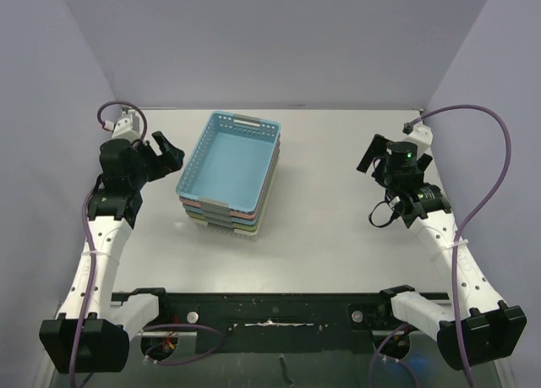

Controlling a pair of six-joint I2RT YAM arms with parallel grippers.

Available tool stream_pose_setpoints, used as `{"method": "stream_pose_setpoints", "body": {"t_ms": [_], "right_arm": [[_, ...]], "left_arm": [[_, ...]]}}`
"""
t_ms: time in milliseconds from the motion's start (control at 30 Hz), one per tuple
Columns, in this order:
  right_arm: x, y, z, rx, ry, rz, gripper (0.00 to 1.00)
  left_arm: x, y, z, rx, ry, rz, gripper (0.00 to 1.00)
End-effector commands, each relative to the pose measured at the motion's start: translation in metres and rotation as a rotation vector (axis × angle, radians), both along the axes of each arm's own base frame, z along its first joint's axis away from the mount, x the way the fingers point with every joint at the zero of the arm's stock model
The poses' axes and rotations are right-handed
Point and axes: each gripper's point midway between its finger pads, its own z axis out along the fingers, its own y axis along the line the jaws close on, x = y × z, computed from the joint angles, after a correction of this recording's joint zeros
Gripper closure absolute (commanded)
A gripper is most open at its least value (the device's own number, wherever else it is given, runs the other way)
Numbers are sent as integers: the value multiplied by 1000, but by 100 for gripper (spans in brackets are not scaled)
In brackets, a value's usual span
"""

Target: Turn the large container upside down

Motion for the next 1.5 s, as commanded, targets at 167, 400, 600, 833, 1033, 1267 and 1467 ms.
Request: {"method": "stream_pose_setpoints", "body": {"t_ms": [167, 400, 600, 833, 1033, 1267, 1467], "right_arm": [[7, -1, 5, 7, -37, -20, 2], [7, -1, -5, 10, 8, -33, 3], [9, 4, -5, 18, 16, -6, 2], [17, 29, 19, 19, -24, 161, 2], [21, 72, 54, 99, -54, 329, 2], [25, 149, 43, 207, 82, 477, 14], [25, 149, -2, 183, 216, 405, 46]], "left_arm": [[8, -35, -20, -62, 42, -142, 21], [-1, -108, -22, -153, 16, -302, 21], [-13, -189, -29, -185, 49, -460, 21], [-10, -216, -9, -118, 28, -505, 21], [-2, -193, 19, -33, -27, -438, 20], [-2, -181, 38, -34, -69, -405, 19], [-5, -168, 38, -25, -69, -374, 19]]}}
